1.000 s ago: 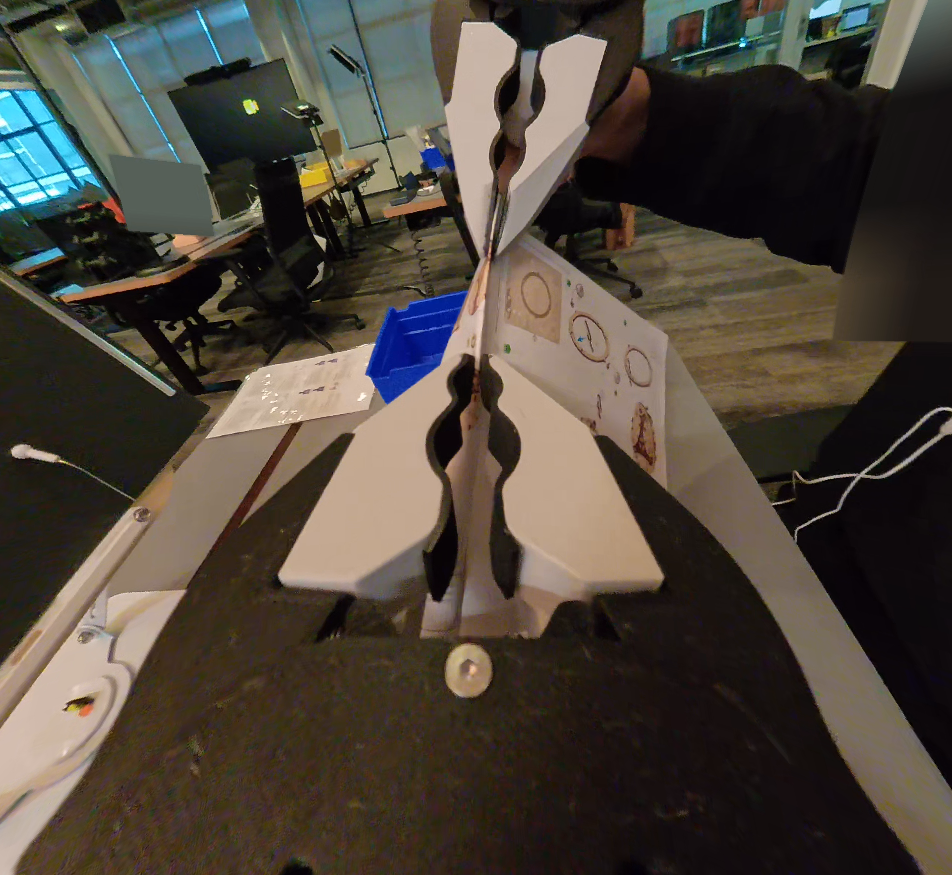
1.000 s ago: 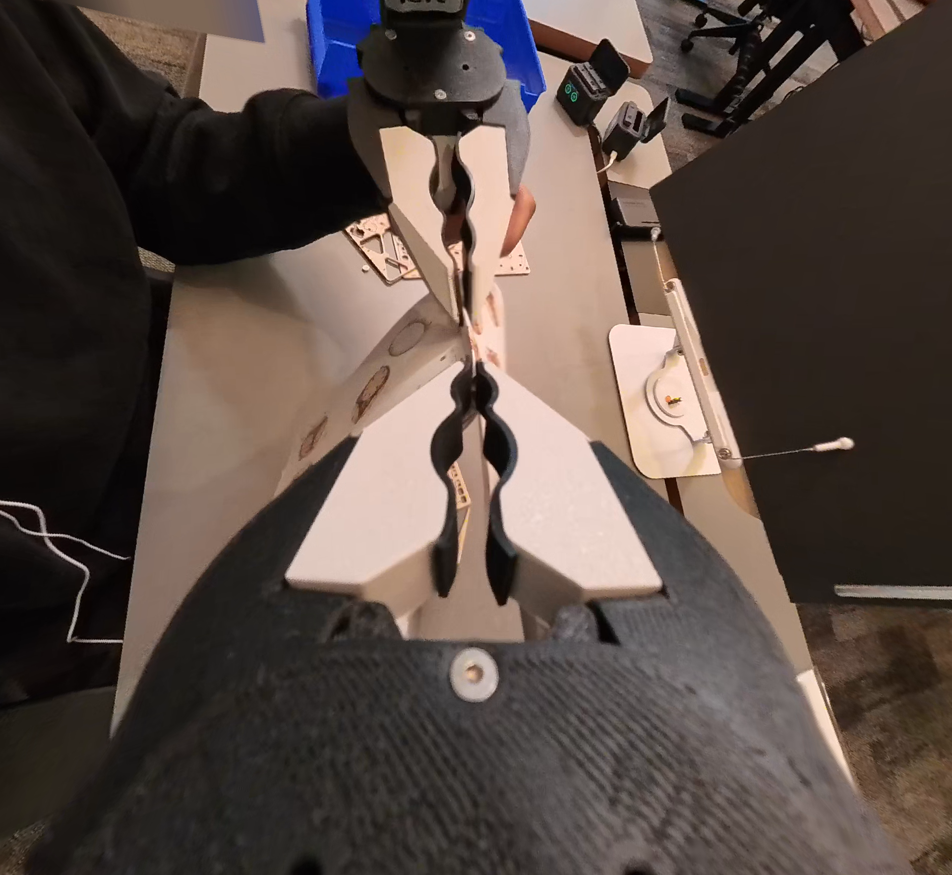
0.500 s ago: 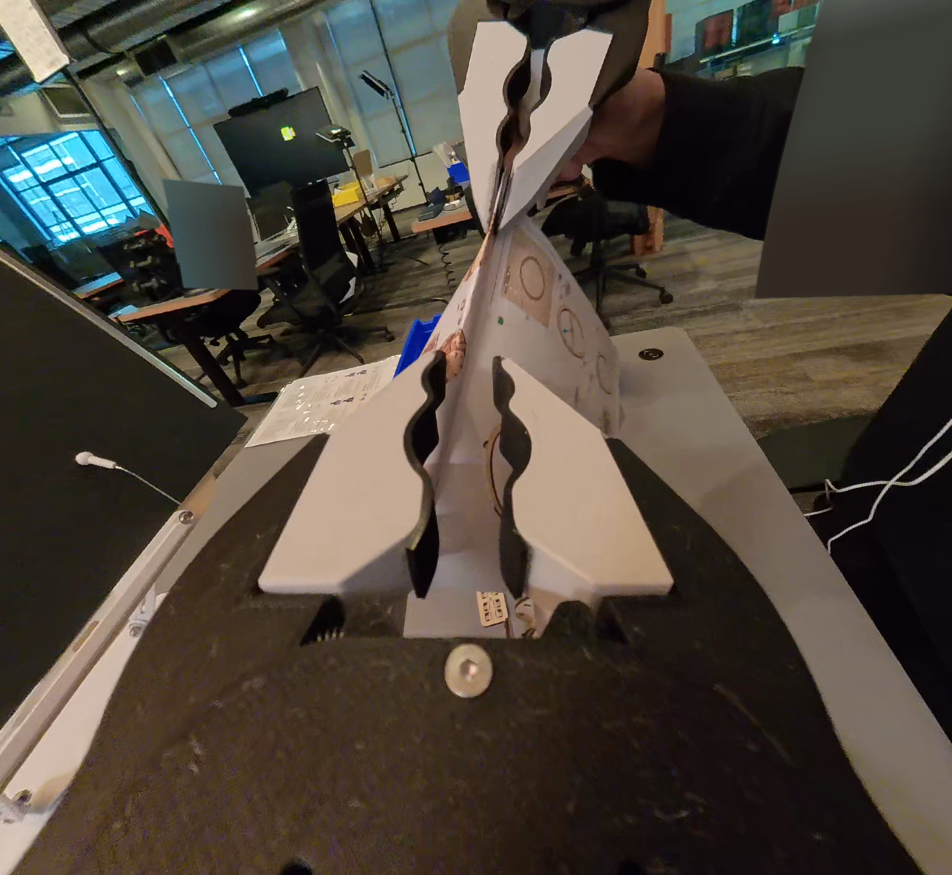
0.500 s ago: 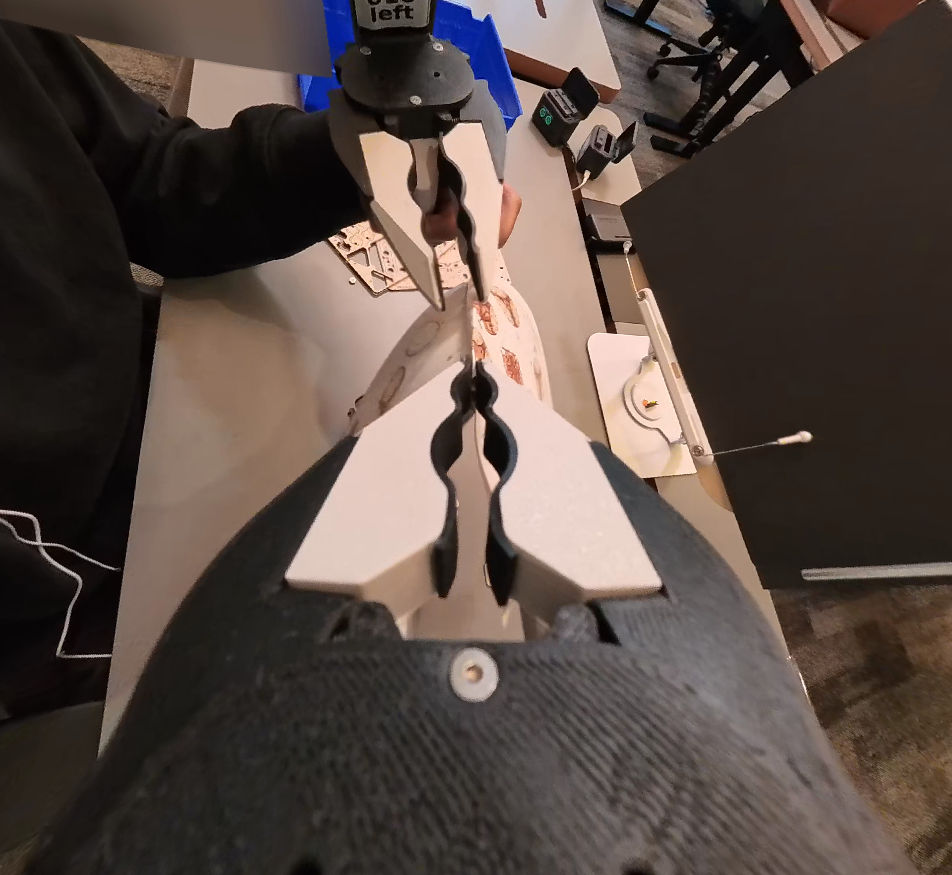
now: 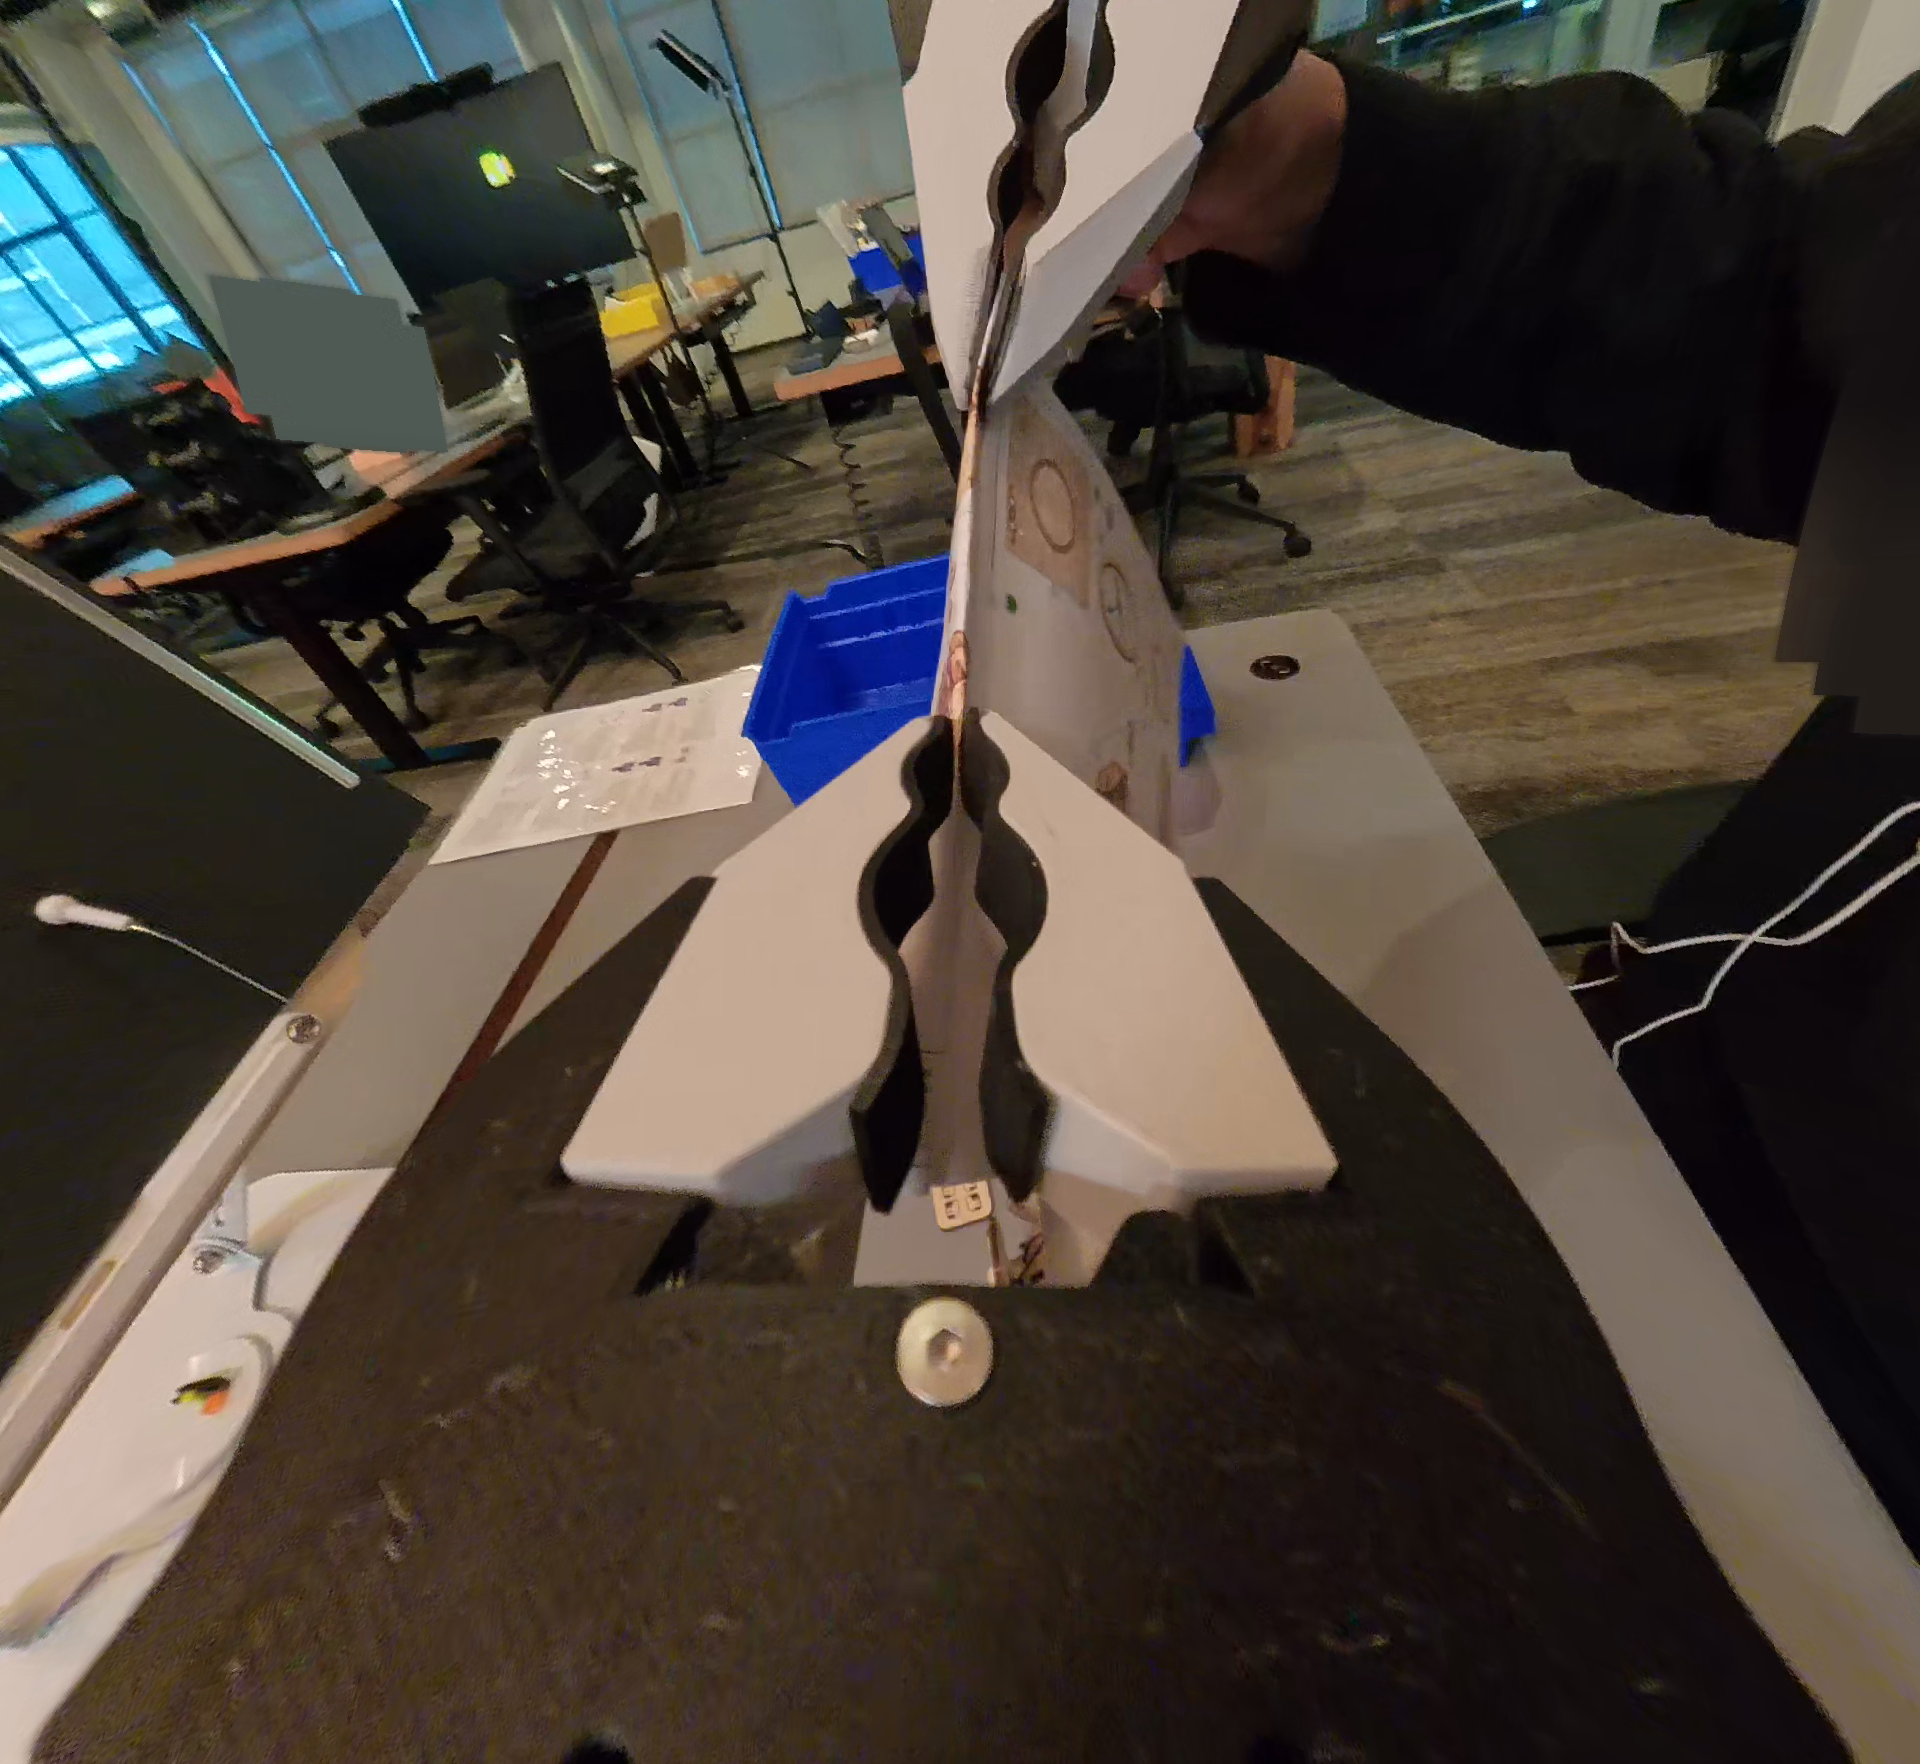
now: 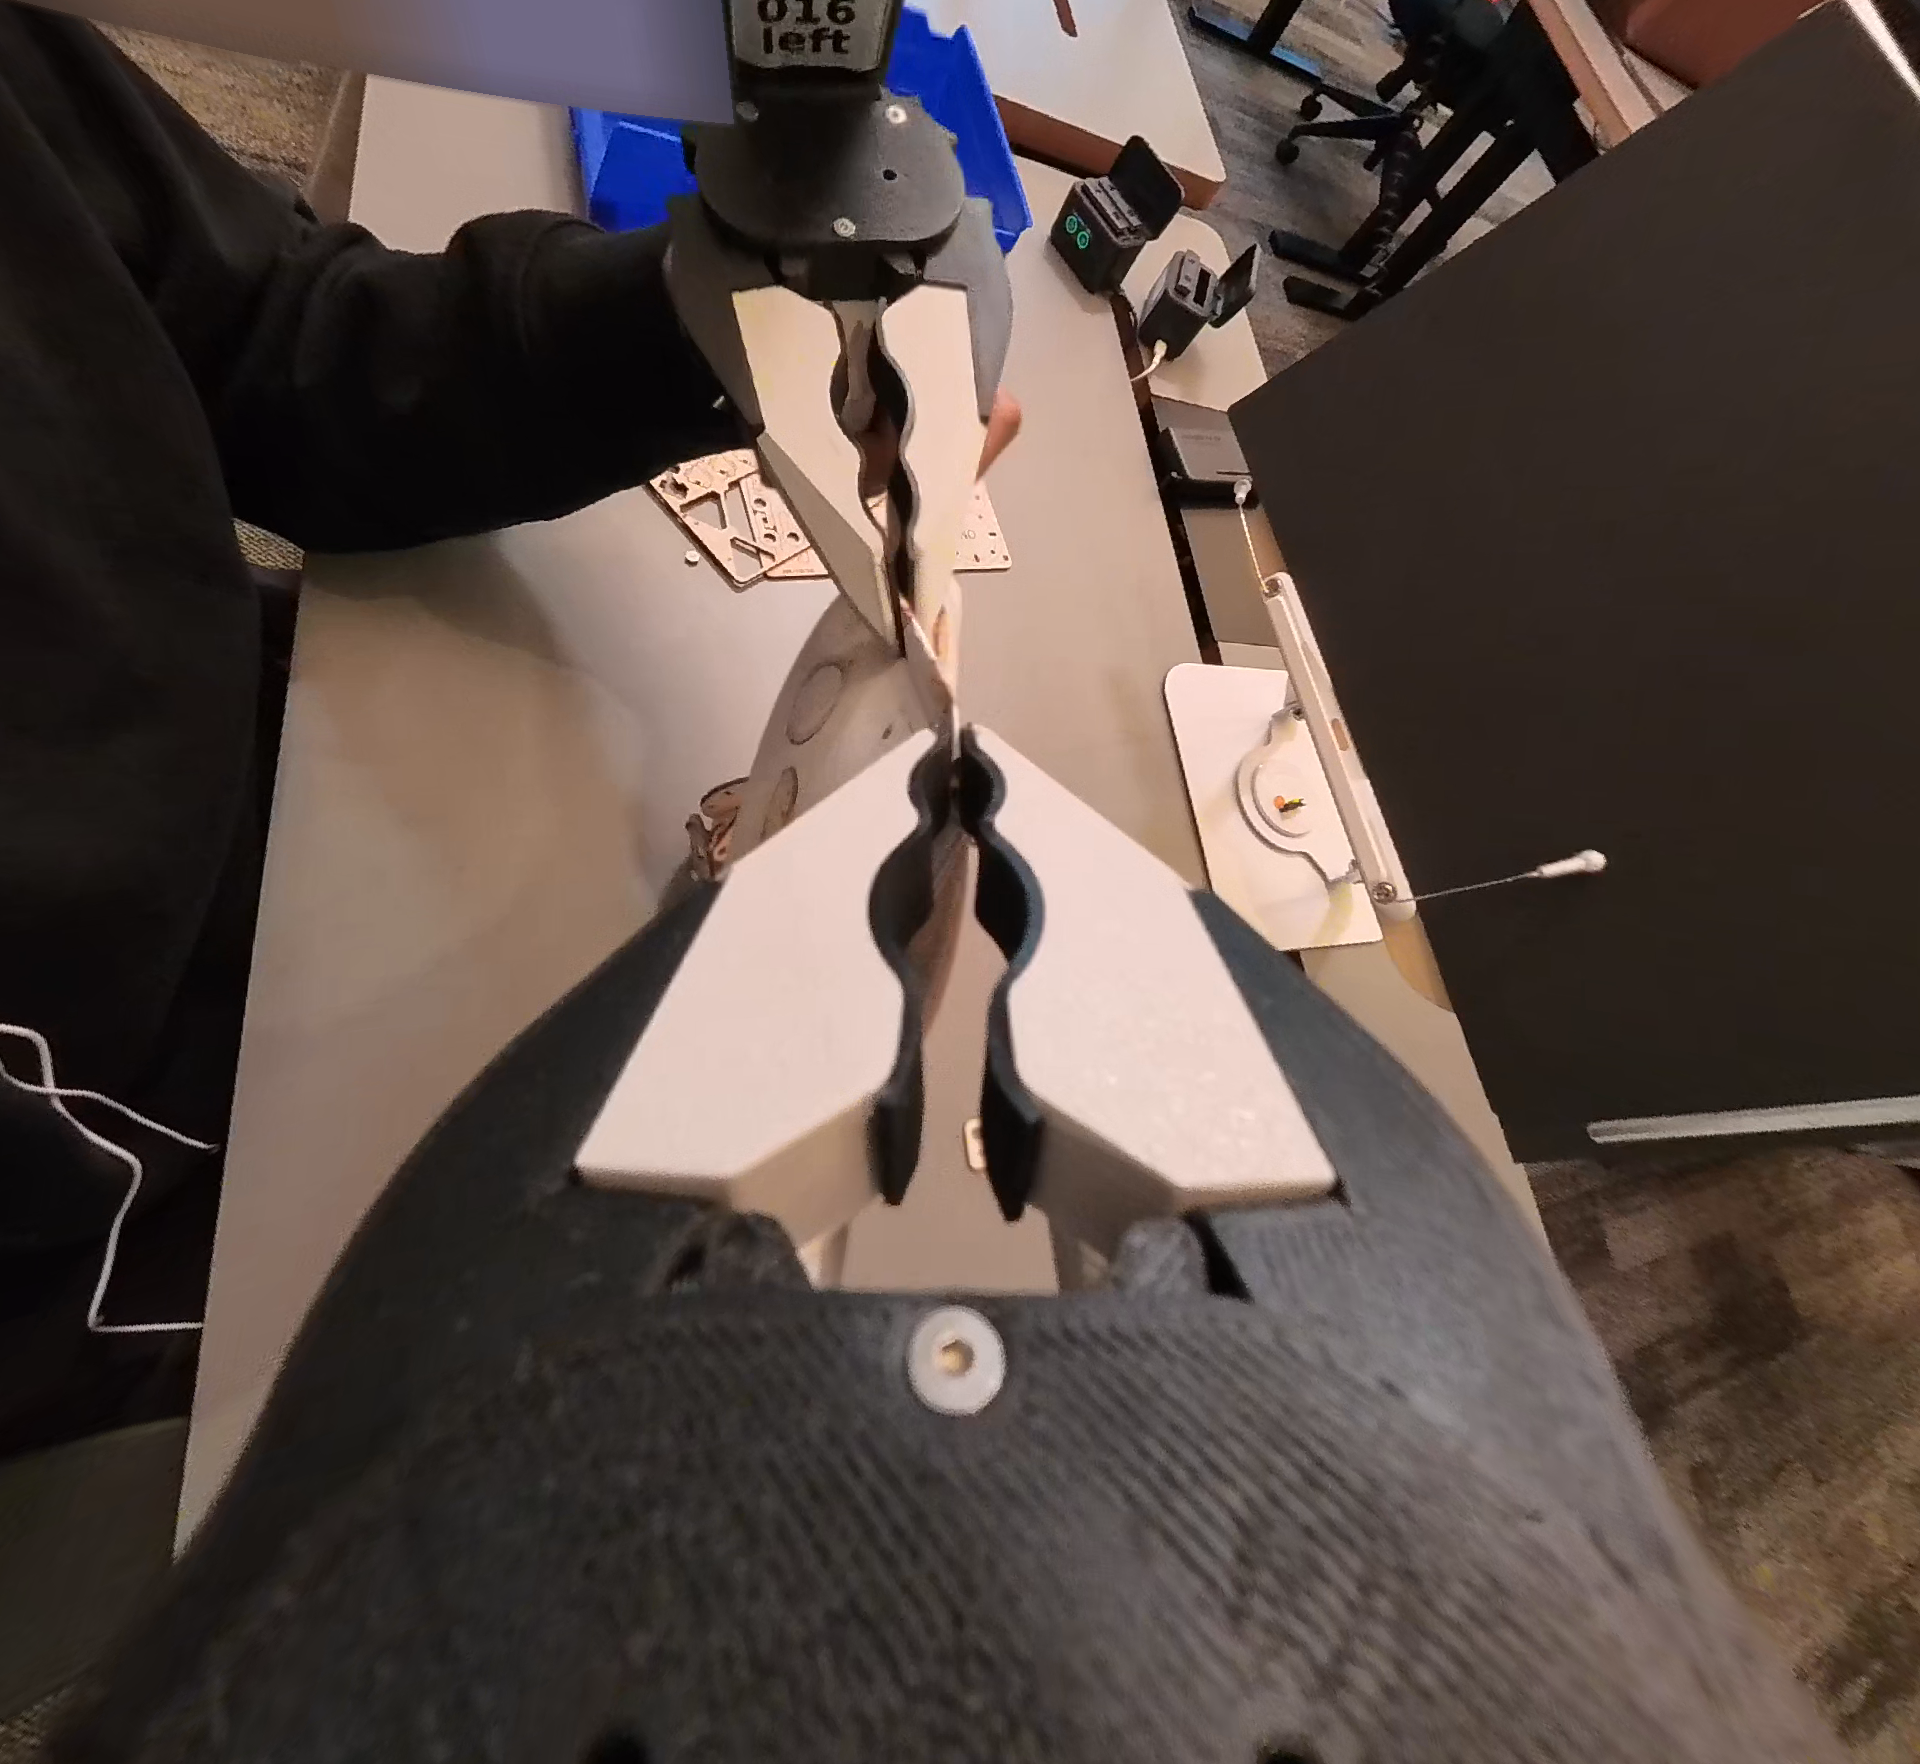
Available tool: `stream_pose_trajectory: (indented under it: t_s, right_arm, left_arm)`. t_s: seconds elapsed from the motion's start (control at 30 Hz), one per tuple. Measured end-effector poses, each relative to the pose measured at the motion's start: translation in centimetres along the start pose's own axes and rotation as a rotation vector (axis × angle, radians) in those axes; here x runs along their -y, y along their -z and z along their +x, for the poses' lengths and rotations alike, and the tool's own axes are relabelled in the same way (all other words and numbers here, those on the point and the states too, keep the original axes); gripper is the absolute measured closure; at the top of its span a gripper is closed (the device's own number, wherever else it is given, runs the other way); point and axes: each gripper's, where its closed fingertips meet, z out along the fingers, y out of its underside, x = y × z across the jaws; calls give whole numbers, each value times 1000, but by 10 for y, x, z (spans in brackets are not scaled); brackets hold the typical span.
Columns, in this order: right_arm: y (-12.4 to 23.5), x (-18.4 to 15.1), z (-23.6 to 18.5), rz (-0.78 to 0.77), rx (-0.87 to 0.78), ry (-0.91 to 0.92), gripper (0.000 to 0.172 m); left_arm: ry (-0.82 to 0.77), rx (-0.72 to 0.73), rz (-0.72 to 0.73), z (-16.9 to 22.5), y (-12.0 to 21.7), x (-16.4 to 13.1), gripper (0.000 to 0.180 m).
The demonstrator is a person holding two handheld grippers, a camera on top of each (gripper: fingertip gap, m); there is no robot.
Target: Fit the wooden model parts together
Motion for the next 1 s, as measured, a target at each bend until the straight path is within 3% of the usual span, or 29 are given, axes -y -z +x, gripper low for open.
stream_pose_trajectory:
  t_s: [0.47,1.0]
  right_arm:
    - [7,3,6,10,-15,-3,172]
    - [19,12,7,18,-53,27,172]
  left_arm:
    - [7,-4,41,2,5,4,174]
    - [-47,1,95,8,8,18,180]
